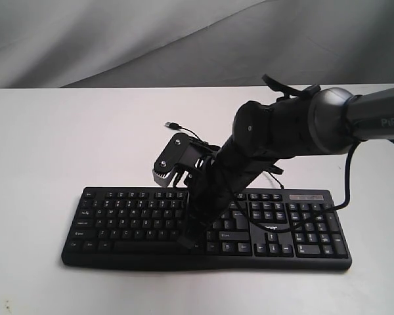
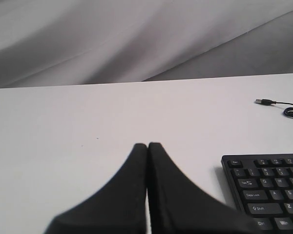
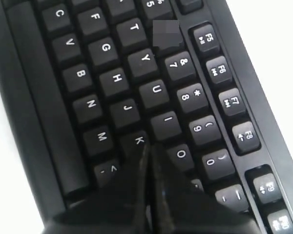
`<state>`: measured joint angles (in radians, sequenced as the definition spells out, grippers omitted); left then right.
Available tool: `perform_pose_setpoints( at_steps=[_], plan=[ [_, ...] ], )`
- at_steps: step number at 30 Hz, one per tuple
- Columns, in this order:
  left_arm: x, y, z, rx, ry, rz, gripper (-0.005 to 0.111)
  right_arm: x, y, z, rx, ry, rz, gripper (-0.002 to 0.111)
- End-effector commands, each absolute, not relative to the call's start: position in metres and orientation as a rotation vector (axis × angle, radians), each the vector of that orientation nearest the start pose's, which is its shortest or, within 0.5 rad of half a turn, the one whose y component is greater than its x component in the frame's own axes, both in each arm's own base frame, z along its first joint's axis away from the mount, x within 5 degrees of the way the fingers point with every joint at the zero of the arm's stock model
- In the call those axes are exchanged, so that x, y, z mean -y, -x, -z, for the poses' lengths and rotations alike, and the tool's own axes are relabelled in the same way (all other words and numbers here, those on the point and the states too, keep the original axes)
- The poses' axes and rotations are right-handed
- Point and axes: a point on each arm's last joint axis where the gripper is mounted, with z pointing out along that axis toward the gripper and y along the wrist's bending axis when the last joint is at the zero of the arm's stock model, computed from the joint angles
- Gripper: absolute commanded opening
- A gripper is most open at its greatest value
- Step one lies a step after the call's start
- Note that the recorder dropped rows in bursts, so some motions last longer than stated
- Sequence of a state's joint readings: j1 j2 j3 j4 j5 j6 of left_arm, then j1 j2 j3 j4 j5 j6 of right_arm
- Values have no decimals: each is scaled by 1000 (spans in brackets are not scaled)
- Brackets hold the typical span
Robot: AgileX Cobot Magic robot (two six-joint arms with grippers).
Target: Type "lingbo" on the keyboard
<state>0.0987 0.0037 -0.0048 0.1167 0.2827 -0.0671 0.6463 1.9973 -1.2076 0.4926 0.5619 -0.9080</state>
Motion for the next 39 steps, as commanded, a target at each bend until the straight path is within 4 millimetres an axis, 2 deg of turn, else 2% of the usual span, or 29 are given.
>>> perform_pose_setpoints(
  at_steps=[1,20,29,39],
  plan=[
    [-8,-54,-189,-1751,73,-133,1,-250,-298,-136,-2315,1534,-397,0],
    [-8,-54,-189,-1751,73,-133,1,-250,-297,-136,-2316,1542,-397,0],
    [-8,-54,-189,-1751,73,-133,1,-250,-297,-127,-2337,1559,-399,0],
    [-8,-54,-189,-1751,73,-133,1,-252,-297,-145,-2290,1543,-404,0]
  ],
)
